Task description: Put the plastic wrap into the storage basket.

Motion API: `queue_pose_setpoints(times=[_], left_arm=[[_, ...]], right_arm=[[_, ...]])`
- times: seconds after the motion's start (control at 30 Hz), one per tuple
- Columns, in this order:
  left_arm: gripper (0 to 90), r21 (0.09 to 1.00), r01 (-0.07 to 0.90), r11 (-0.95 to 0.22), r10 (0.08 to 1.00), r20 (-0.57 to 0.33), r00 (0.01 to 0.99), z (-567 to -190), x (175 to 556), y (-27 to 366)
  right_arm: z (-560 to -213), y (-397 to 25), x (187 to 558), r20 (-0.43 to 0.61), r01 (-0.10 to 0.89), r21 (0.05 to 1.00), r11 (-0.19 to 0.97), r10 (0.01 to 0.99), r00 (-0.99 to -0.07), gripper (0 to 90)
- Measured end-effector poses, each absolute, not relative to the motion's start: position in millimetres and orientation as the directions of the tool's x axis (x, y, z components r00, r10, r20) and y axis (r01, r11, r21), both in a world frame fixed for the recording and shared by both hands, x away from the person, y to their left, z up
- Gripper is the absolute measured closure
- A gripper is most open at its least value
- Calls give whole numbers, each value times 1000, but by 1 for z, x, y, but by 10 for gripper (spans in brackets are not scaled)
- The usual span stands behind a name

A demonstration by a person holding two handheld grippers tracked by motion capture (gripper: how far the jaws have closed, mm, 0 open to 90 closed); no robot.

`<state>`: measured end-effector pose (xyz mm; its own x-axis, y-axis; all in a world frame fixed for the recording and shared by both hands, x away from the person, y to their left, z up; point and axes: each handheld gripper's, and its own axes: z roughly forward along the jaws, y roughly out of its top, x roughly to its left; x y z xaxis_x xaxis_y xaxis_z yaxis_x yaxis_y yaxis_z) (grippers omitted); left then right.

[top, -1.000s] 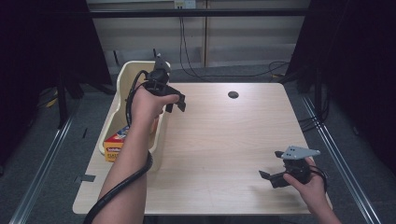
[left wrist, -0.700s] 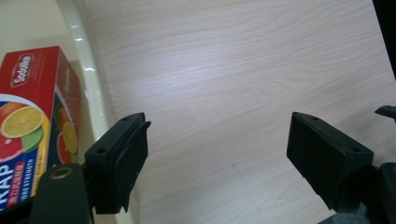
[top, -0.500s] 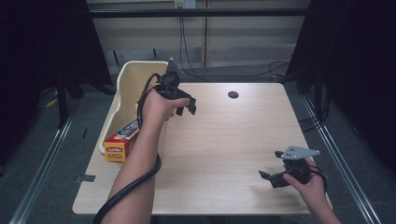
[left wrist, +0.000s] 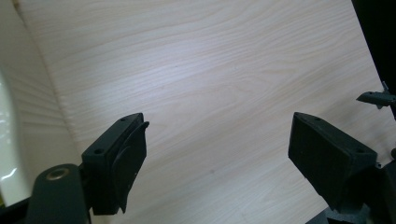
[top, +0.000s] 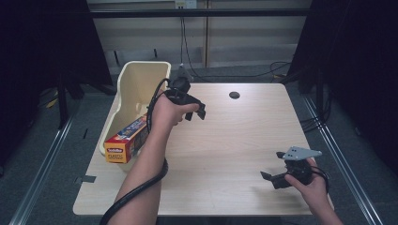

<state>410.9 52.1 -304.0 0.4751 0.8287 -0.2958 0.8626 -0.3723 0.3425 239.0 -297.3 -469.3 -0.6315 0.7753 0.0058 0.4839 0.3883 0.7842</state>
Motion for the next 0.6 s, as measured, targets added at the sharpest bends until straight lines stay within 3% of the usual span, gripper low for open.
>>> queue_pose_setpoints(times=[0.6], left_arm=[[188, 352, 835, -423, 789, -311, 530, -331, 404, 38]], right_arm=[[-470, -296, 239, -3, 484, 779, 398, 774, -633, 19]])
